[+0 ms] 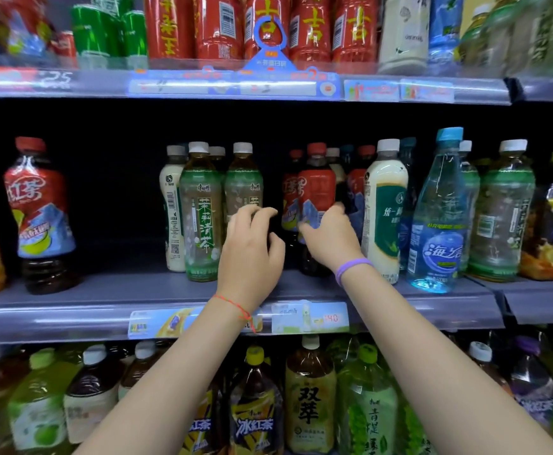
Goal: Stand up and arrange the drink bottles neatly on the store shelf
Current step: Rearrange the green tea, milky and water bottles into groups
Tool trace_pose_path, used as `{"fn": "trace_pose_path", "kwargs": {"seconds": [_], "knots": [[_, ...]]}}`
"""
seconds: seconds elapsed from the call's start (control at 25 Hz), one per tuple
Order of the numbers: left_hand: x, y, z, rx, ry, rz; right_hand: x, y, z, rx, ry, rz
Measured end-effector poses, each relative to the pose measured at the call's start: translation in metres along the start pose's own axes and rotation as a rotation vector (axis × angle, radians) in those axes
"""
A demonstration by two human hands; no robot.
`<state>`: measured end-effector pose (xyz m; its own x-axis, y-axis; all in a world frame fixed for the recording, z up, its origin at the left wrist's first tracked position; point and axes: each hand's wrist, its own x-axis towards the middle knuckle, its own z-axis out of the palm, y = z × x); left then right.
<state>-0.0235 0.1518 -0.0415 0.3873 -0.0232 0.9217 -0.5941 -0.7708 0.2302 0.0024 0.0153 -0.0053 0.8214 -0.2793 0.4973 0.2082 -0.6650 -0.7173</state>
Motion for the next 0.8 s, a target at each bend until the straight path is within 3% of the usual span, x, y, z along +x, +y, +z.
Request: {"fn": "trace_pose_path", "kwargs": {"seconds": [0.16,0.36,0.56,0.68,0.8], "knots": [[-0.002,0.020,0.000,-0.081,-0.133,-0.193,-0.021,-0.004,-0.020,0.245,-0.077,-0.108],[0.006,0.027,0.003,-0.082,-0.024,-0.348,-0.014,0.002,-0.016,0.169,-0.065,-0.187],[0.005,0.012,-0.012,-0.012,0.134,-0.413,0.030,-0.010,0.021,0.033,-0.121,-0.055],[0.006,-0.004,-0.020,-0.006,0.152,-0.450,0.057,-0.025,0.052,-0.106,-0.111,0.051],[0.006,-0.012,-0.022,-0.025,0.170,-0.433,0.084,-0.026,0.066,0.022,-0.060,0.161]]}}
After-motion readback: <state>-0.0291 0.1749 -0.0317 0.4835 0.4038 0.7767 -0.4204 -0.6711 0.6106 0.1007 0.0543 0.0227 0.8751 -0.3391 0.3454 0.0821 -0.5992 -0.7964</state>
